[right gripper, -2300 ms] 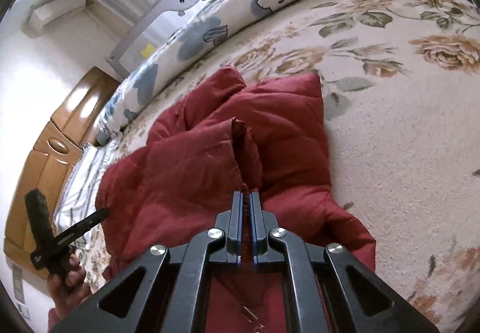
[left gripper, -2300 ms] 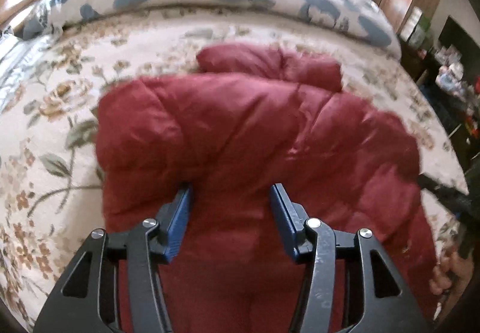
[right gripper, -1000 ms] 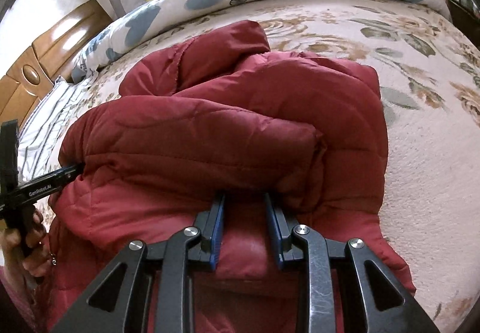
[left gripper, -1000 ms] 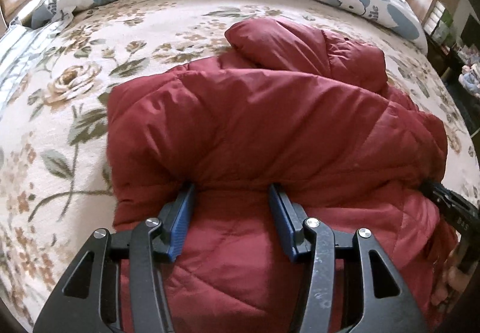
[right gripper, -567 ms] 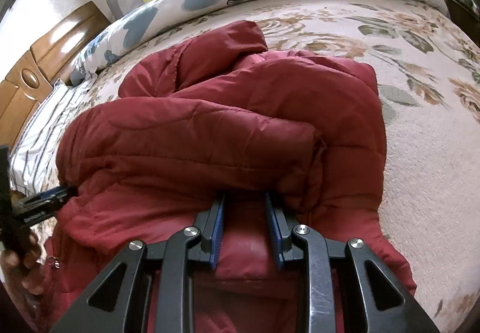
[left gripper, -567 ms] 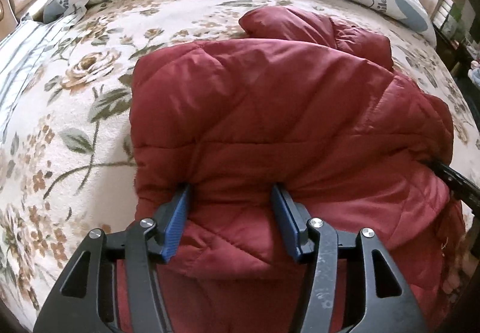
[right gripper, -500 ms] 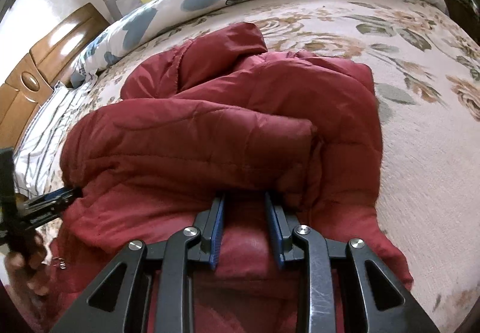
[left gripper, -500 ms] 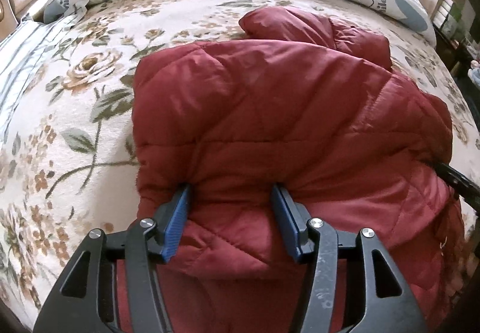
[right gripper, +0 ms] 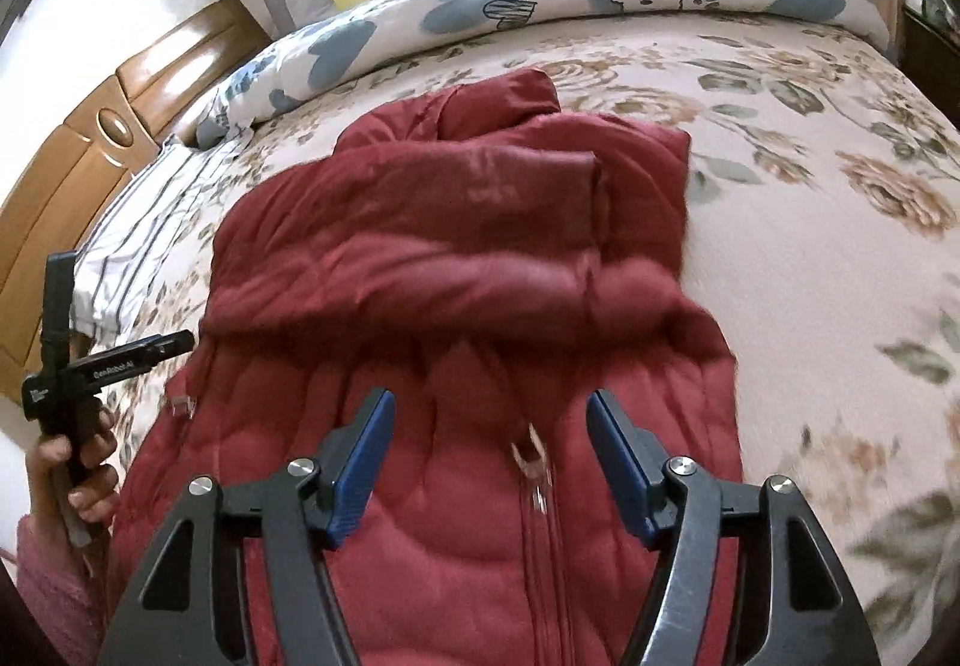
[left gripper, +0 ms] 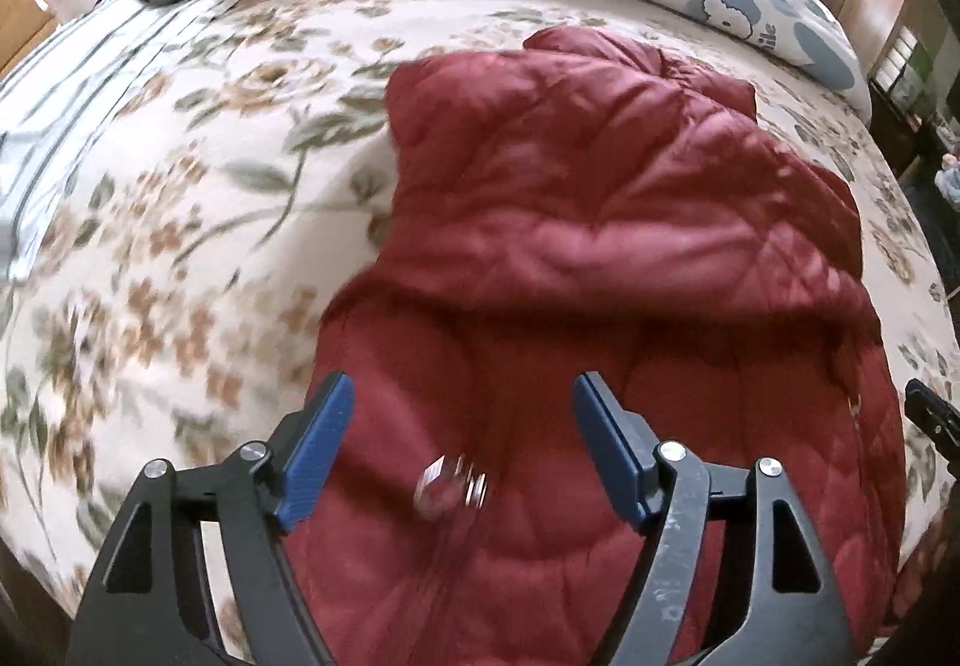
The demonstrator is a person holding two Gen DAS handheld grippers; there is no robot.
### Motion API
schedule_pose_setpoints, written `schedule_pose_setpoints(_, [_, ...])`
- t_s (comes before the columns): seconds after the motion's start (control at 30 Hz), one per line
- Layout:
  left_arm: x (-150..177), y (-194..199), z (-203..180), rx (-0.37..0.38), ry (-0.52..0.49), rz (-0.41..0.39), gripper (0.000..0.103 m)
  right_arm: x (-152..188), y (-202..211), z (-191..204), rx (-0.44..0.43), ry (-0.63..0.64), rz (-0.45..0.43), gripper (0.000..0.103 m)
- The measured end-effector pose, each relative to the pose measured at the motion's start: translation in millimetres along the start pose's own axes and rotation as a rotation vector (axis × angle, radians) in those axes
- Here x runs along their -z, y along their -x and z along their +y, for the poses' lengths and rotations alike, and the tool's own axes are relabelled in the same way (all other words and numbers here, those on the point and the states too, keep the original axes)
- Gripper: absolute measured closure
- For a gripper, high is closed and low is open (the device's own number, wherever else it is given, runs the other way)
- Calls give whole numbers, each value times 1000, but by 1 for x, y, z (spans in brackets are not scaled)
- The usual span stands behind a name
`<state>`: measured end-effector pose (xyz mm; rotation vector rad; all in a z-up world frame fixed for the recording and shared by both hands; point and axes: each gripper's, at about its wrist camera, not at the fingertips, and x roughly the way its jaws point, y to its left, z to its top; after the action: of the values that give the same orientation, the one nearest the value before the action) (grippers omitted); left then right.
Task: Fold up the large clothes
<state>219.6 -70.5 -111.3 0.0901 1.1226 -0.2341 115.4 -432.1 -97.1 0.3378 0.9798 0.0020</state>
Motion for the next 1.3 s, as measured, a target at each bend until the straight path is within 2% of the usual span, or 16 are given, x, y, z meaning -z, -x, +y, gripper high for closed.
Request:
schedule_pose_setpoints(0.47, [84,48,44,10,66,-12,26,77,56,-19,17,-67,30,29])
schedule_pose_setpoints(0.83, [126,61,76,16,114,1,25,122,86,-48,65,-129,56,26])
schedule_pose_setpoints(1.0, [144,59,86,56,136,24,25,143,88,-54,60,-150,84,25])
schedule_pose_setpoints(1.3, [165,59,89,137,139,52,24,172,80,-56,-12,-192,136,25])
